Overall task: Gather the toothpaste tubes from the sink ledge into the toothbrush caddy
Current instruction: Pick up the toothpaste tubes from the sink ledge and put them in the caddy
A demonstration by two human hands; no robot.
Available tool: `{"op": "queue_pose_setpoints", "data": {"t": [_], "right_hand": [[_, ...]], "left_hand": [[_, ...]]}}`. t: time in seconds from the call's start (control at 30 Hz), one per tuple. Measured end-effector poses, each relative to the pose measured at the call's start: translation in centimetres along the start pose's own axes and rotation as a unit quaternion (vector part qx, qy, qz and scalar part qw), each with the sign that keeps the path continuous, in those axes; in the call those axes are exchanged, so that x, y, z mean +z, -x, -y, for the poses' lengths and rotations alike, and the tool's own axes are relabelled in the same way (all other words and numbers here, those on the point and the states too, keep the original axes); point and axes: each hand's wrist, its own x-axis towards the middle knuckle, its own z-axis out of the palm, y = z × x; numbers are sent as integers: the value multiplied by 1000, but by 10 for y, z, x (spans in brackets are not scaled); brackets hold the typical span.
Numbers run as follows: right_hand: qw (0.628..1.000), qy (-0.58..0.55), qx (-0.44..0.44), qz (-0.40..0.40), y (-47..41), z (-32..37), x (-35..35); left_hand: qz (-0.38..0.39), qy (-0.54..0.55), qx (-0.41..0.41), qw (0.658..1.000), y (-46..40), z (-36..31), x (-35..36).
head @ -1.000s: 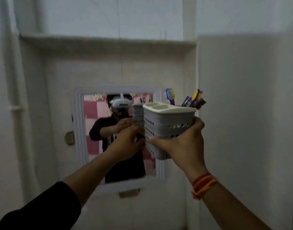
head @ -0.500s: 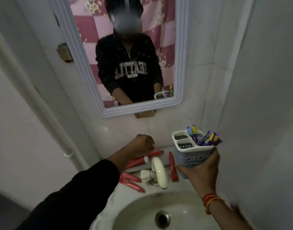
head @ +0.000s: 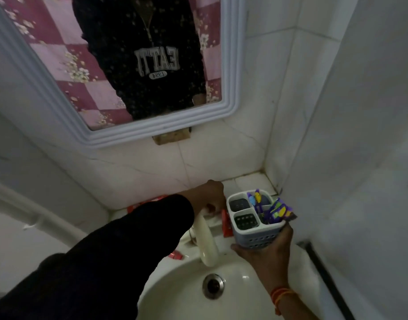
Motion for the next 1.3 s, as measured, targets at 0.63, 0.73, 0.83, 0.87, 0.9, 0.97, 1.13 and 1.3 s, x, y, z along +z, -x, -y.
{"op": "queue_pose_setpoints", "data": {"t": [0.63,0.73,0.83,0.87,0.9,0.97,1.13,1.3], "right_hand": [[979,-67,28,190,-30,-14,-20],[962,-117,51,241,-33,-10,-23],[959,-121,64,247,-36,-16,-24],[960,-110,57,250,-36,-16,-24],[962,-98,43,253,-36,-15,-25],[966,-95,24,240,-38,-17,-25],[968,-66,12,240,-42,-21,-26],[965,-49,26,258,-47,-25,-28]], "left_hand": [[-67,48,150,985,14,-30,-59],[-6,-121,182,976,37,-52,-83],[80,-233,156,957,47,-76,-80],[105,-256,149,949,48,-83,-75],[108,-270,144,946,47,-88,-70],[57,-245,141,957,47,-96,-66],[33,-1,88,996,54,-93,-70],[36,262,26,964,68,-50,-84]]}}
